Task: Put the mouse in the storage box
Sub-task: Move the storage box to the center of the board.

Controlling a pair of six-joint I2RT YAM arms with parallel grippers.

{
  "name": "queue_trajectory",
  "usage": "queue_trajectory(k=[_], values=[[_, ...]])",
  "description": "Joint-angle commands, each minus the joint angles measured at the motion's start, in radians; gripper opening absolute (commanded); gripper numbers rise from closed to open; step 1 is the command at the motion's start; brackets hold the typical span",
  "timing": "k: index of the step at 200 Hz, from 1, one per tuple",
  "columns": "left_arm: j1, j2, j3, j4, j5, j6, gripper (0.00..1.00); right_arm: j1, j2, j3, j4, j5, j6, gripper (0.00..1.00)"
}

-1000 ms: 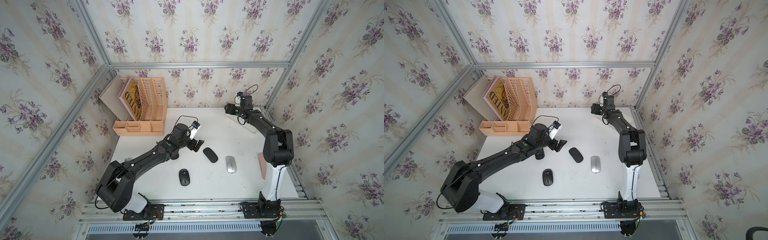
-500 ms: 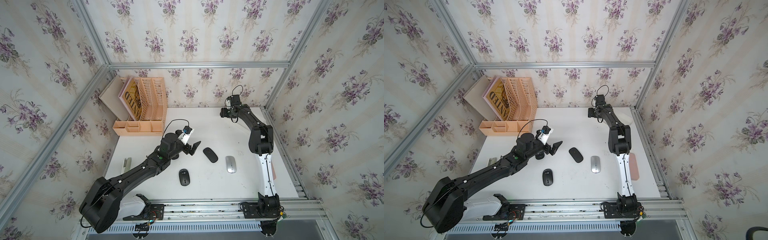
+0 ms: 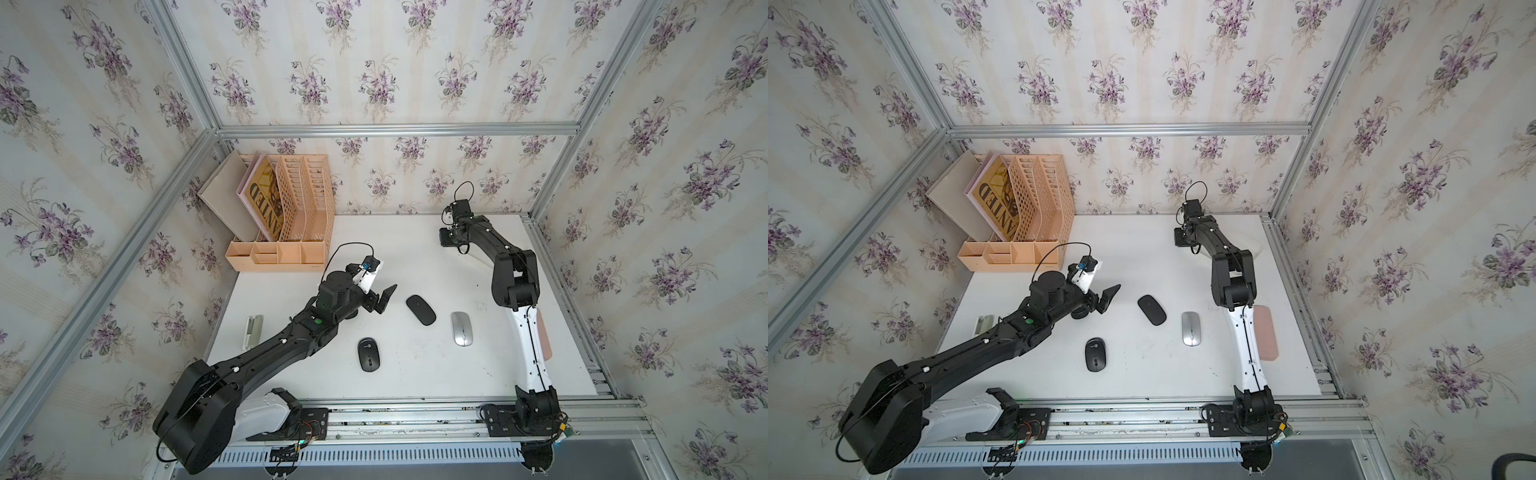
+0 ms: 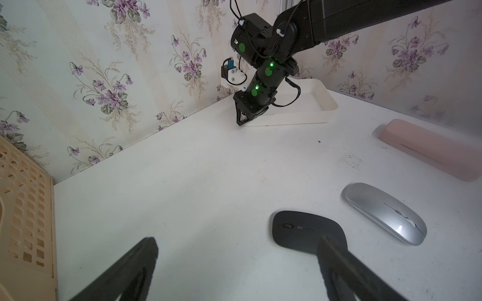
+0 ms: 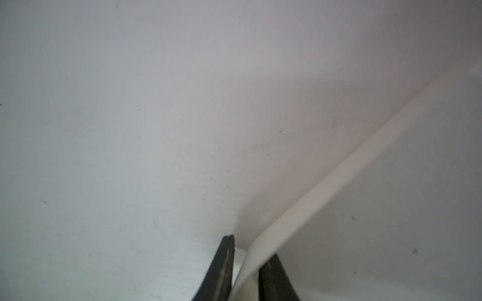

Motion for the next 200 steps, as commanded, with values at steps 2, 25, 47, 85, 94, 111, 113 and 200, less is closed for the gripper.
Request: queue_trajectory(k=[2, 25, 47, 85, 94, 111, 113, 200], values=[[0.002, -0.015, -0.017, 0.031, -0.042, 0.008, 0.99, 0.034, -0.092, -0.116, 0.103, -0.050, -0.083, 0.12], [0.000, -0.025, -0.043, 0.057, -0.089, 0.007, 0.99, 0.071, -0.181, -0.239, 0.189, -0.130, -0.155, 0.00], [0.000, -0.042, -0.071, 0.083, -0.146, -0.005, 0.99, 0.100, -0.260, -0.346, 0.249, -0.238, -0.213, 0.00], [0.003, -0.086, -0.120, 0.116, -0.281, -0.021, 0.99, 0.178, -0.338, -0.436, 0.245, -0.261, -0.266, 0.00], [0.008, -0.094, -0.129, 0.118, -0.318, -0.027, 0.99, 0.205, -0.344, -0.442, 0.229, -0.234, -0.261, 0.00], [0.014, -0.098, -0.135, 0.106, -0.378, -0.037, 0.99, 0.253, -0.342, -0.442, 0.206, -0.153, -0.192, 0.00], [0.015, -0.098, -0.134, 0.104, -0.383, -0.038, 0.99, 0.258, -0.342, -0.444, 0.205, -0.148, -0.182, 0.00], [0.072, -0.116, -0.163, -0.009, -0.569, -0.127, 0.99, 0.507, -0.333, -0.558, 0.251, 0.025, -0.047, 0.00]])
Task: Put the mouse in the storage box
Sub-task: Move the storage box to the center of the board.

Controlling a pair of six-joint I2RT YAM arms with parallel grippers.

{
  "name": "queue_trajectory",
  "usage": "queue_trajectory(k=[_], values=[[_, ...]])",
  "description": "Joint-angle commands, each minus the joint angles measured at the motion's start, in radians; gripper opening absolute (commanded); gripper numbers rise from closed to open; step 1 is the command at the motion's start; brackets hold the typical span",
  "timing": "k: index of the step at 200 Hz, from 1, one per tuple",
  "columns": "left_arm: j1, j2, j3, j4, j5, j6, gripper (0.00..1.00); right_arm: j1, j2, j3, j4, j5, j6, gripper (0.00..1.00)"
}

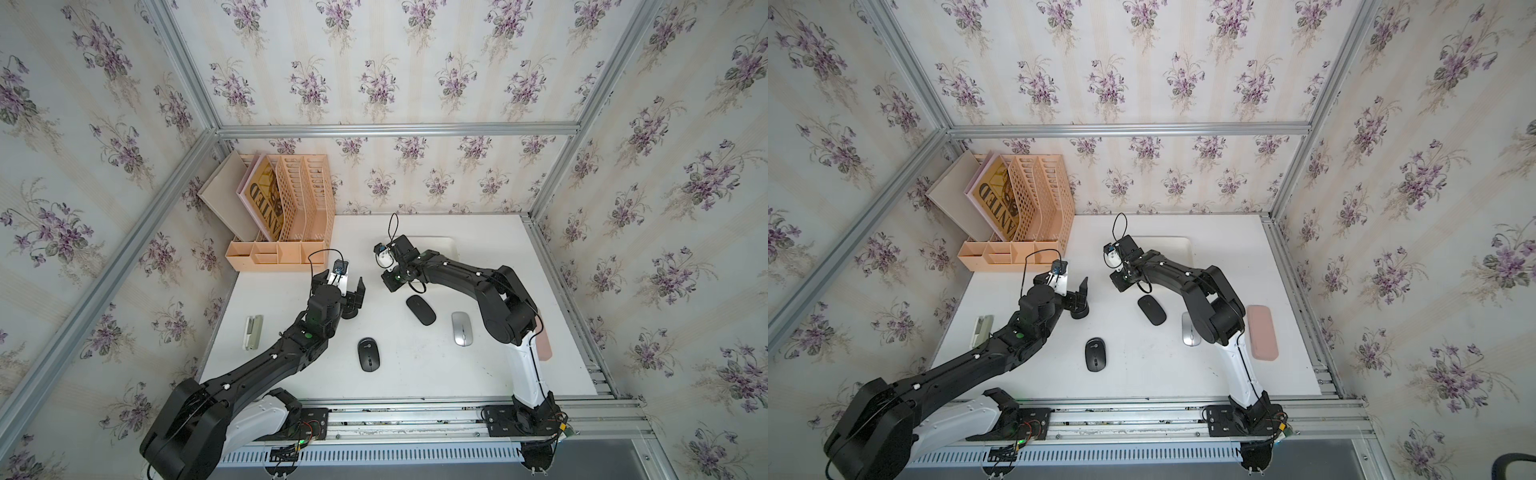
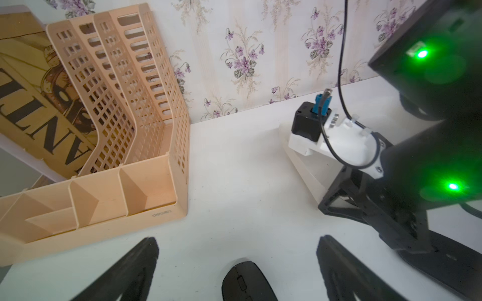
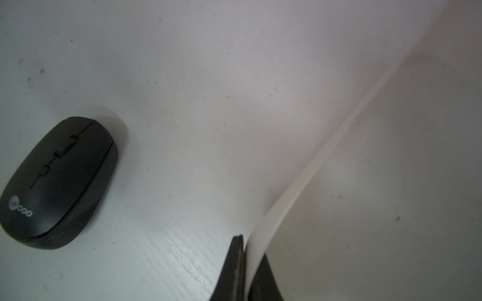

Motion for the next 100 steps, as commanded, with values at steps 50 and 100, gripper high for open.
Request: queue_trajectory(k=[50, 100], values=[[0.048, -0.015, -0.025, -0.038, -0.054, -0.064, 0.99, 0.046, -0.010, -0.093, 0.023, 0.050, 0.195, 0.00], [0.052, 0.005, -0.027, -0.025, -0.038, -0.069, 0.99, 0.086, -0.043, -0.137, 0.008, 0.005, 0.273, 0.00]])
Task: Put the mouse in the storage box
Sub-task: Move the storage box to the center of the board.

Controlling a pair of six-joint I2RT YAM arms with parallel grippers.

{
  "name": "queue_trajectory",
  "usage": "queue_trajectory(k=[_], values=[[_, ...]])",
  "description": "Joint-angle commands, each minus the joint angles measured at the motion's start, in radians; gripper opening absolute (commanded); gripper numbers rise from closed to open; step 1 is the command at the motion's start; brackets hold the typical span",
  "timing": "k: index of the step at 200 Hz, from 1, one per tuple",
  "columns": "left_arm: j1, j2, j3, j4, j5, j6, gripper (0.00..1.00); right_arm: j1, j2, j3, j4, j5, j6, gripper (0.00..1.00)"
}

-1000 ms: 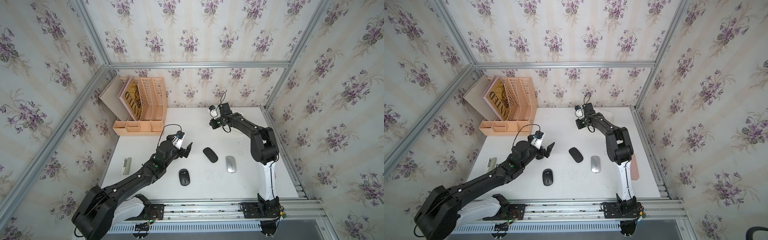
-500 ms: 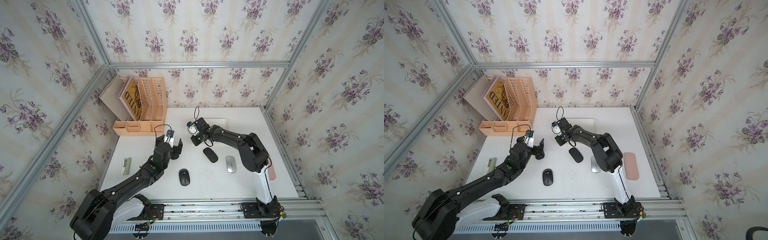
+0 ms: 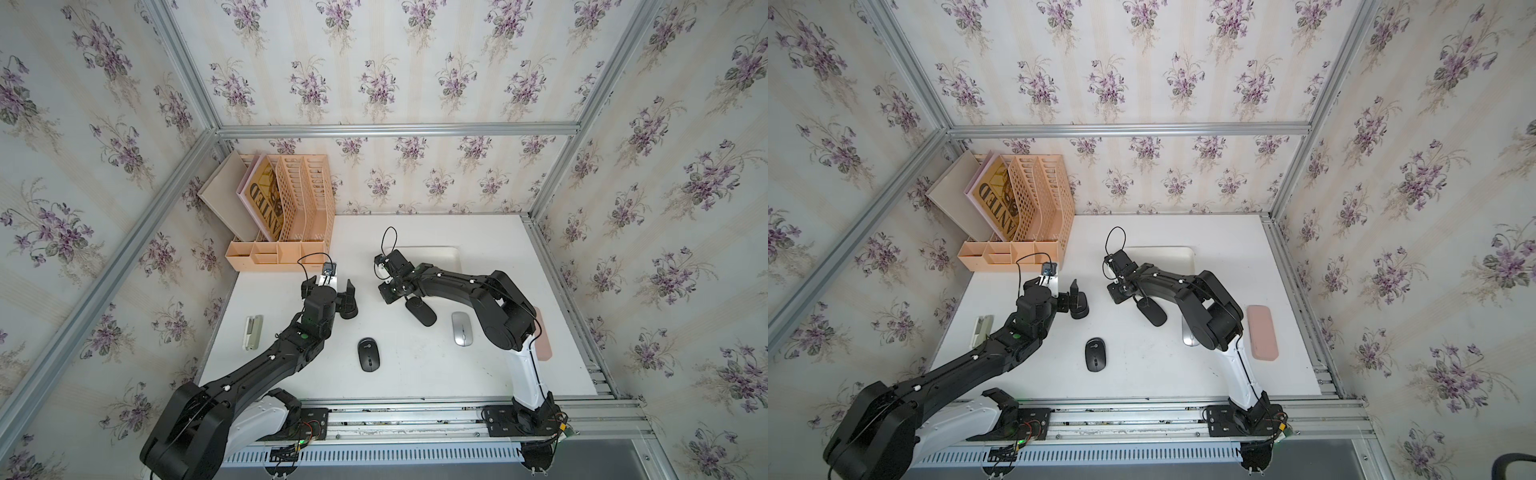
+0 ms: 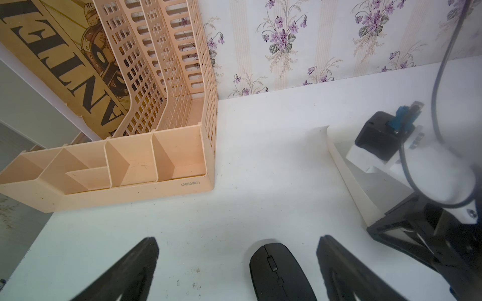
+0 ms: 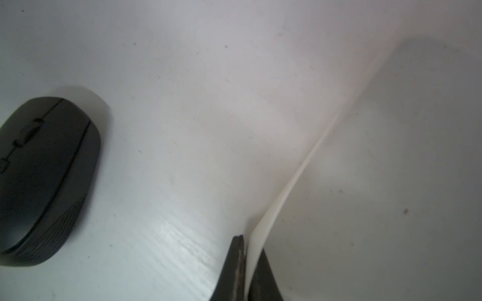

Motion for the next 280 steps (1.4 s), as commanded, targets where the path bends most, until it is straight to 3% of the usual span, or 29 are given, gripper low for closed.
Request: queue_trajectory(k=[1, 54, 110, 123, 150, 216, 249, 280], values=[[0.003, 0.007, 0.002, 0.012, 0.006, -0.016, 0.99, 0.012, -0.014, -0.017, -0.047, -0.058, 0.083, 0.00], [0.007, -0.003, 0.008, 0.000, 0.004, -0.001, 0.99, 0.042, -0.071, -0.055, -0.079, -0.079, 0.195, 0.00], [0.014, 0.008, 0.015, 0.001, 0.016, -0.003, 0.99, 0.064, -0.049, -0.064, -0.092, -0.110, 0.182, 0.01], [0.014, 0.010, 0.016, 0.000, 0.018, -0.004, 0.99, 0.064, -0.044, -0.052, -0.107, -0.112, 0.177, 0.08], [0.016, 0.015, 0.017, 0.000, 0.023, -0.006, 0.99, 0.064, -0.042, -0.039, -0.112, -0.094, 0.173, 0.31], [0.017, -0.018, 0.043, -0.069, 0.041, -0.010, 0.99, 0.065, -0.101, 0.040, -0.174, -0.017, 0.133, 0.54], [0.015, -0.089, 0.135, -0.214, 0.119, 0.018, 0.99, 0.052, -0.302, -0.021, -0.174, 0.142, 0.119, 0.63], [0.014, -0.156, 0.285, -0.530, 0.190, 0.007, 0.99, -0.023, -0.578, -0.251, -0.141, 0.284, 0.147, 0.74]])
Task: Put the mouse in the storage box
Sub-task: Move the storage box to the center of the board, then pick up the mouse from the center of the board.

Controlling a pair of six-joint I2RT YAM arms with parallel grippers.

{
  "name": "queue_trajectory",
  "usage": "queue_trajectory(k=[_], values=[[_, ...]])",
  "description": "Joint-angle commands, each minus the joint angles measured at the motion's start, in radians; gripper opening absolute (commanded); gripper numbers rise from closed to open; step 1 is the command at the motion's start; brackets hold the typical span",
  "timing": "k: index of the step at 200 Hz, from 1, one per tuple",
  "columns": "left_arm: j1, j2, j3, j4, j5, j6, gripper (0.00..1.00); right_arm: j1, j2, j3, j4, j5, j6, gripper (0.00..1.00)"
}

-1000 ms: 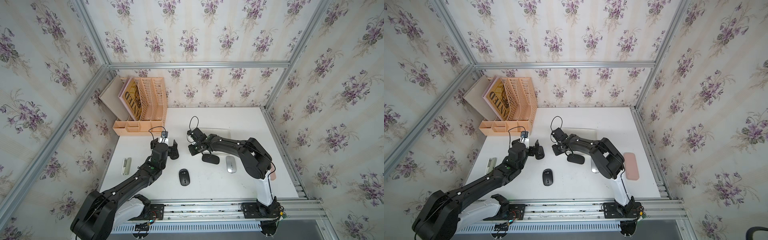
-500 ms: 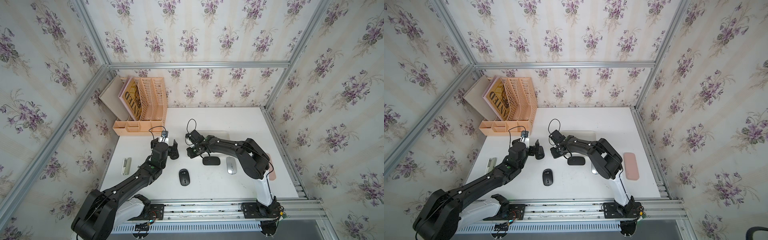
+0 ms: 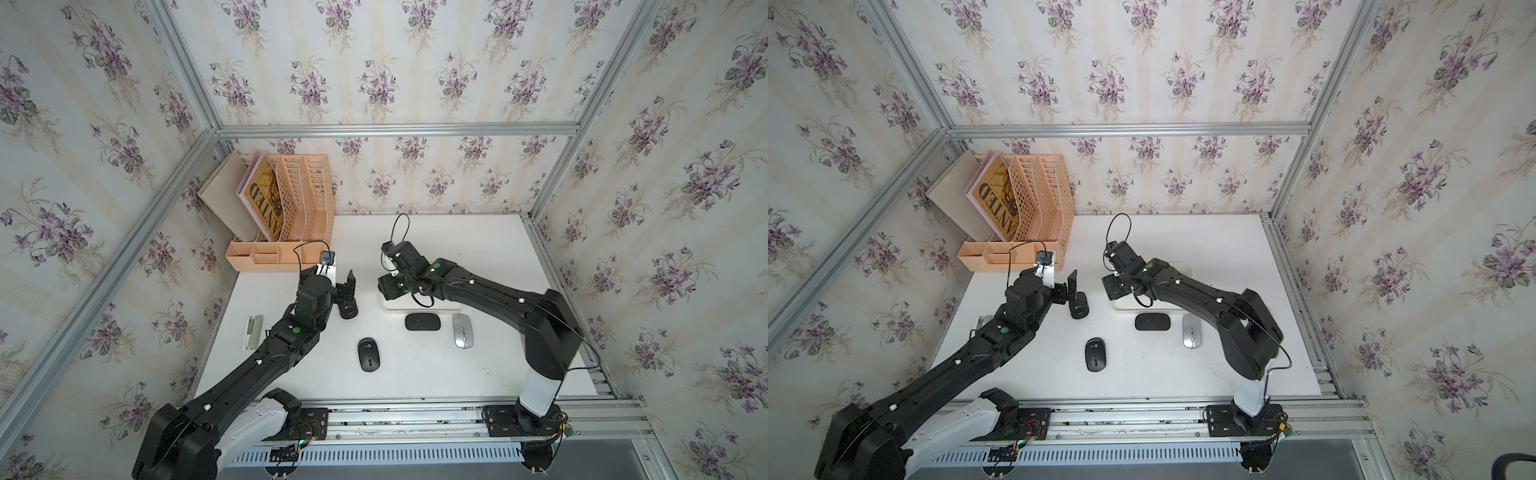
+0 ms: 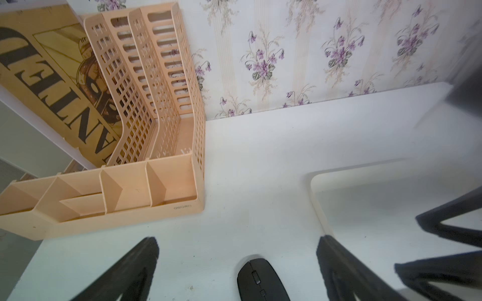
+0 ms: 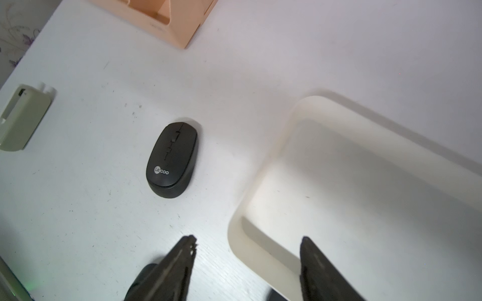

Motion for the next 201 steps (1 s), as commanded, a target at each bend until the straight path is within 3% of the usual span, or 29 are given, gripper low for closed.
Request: queue_trajectory(k=[1, 17, 43, 62, 81, 98, 135, 201], values=[[0.000, -0.043, 0.096, -0.283, 0.088, 0.007, 0.99, -0.055, -0.160, -0.141, 0.000, 0.160, 0.018, 0.74], [-0.001, -0.084, 0.164, -0.428, 0.201, 0.025, 0.99, -0.142, -0.276, -0.282, 0.005, 0.133, 0.049, 0.78], [-0.002, -0.132, 0.255, -0.618, 0.443, 0.102, 0.99, -0.329, -0.372, -0.455, -0.007, -0.073, 0.102, 0.78], [-0.002, -0.140, 0.298, -0.765, 0.579, 0.191, 0.99, -0.346, -0.393, -0.526, -0.030, -0.096, 0.119, 0.79], [-0.003, -0.174, 0.216, -0.789, 0.648, 0.280, 0.99, -0.347, -0.391, -0.576, -0.021, -0.120, 0.137, 0.80], [-0.003, -0.228, 0.126, -0.707, 0.652, 0.300, 0.99, -0.347, -0.375, -0.598, -0.020, -0.103, 0.147, 0.80], [-0.002, -0.251, 0.165, -0.713, 0.622, 0.284, 0.99, -0.347, -0.367, -0.636, -0.027, -0.010, 0.155, 0.82], [-0.002, -0.177, 0.171, -0.753, 0.650, 0.302, 0.99, -0.341, -0.319, -0.665, -0.021, -0.042, 0.125, 0.75]])
